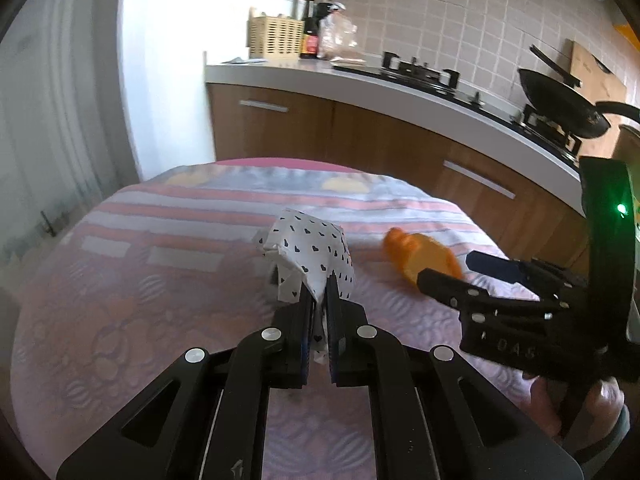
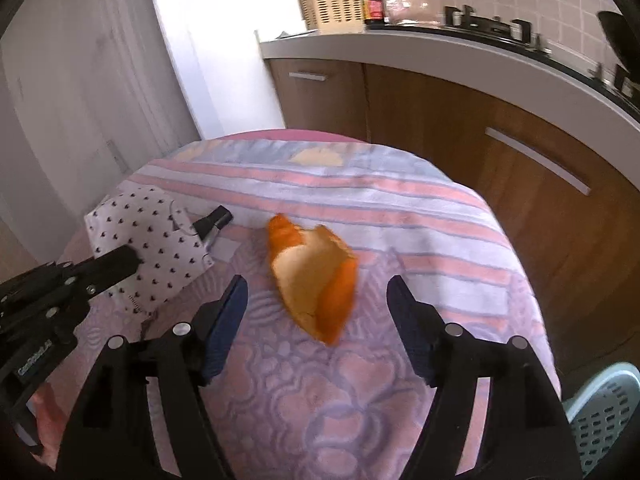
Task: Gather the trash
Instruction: 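Grasp the white polka-dot tissue with the left tool while the right tool grasps the orange peel, then carry the tissue and peel over the blue basket and open both tools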
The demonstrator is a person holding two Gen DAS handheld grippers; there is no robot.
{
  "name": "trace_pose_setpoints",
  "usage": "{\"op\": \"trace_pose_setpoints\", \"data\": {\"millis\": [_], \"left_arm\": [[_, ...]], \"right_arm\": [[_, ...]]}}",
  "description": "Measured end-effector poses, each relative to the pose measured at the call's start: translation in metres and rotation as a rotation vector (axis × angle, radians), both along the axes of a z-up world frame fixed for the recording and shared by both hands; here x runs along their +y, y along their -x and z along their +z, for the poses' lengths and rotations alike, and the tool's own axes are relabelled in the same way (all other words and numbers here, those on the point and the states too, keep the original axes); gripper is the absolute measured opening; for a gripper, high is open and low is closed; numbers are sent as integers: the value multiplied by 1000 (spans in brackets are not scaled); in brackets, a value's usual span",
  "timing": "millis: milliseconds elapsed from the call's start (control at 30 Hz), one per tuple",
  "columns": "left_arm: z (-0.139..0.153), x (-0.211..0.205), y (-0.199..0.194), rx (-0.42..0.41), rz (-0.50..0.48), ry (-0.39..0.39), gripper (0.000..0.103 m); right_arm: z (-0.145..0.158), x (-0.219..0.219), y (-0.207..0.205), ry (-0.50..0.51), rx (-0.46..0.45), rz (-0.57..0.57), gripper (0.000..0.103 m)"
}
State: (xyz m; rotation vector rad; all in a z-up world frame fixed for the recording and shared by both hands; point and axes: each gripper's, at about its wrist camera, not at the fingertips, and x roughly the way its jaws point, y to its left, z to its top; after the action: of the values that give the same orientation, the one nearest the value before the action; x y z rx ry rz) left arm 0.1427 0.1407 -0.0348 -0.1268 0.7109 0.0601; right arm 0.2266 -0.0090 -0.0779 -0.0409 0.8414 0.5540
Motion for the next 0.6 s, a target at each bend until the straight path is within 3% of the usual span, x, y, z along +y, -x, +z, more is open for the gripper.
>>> {"op": "trace_pose_setpoints", "data": {"millis": [133, 233, 300, 367, 433, 600], "left_arm": [[-3, 12, 5, -12, 10, 45, 5], [-2, 15, 6, -16, 3, 49, 5], [-1, 14, 8, -24, -4, 50, 5], [1, 10, 10, -28, -9, 45, 5], [3, 5, 12, -33, -17, 40, 5], [11, -8, 26, -64, -56, 47, 5]], "right_arm": [[-16, 17, -17, 84, 71, -12, 68], [-17, 23, -16, 119, 54, -15, 66], [-18, 26, -14, 147, 34, -32, 40], [-16, 26, -12, 152, 22, -30, 25], [-13, 20, -10, 119, 35, -28, 19], [3, -8, 12, 62, 11, -68, 17]]}}
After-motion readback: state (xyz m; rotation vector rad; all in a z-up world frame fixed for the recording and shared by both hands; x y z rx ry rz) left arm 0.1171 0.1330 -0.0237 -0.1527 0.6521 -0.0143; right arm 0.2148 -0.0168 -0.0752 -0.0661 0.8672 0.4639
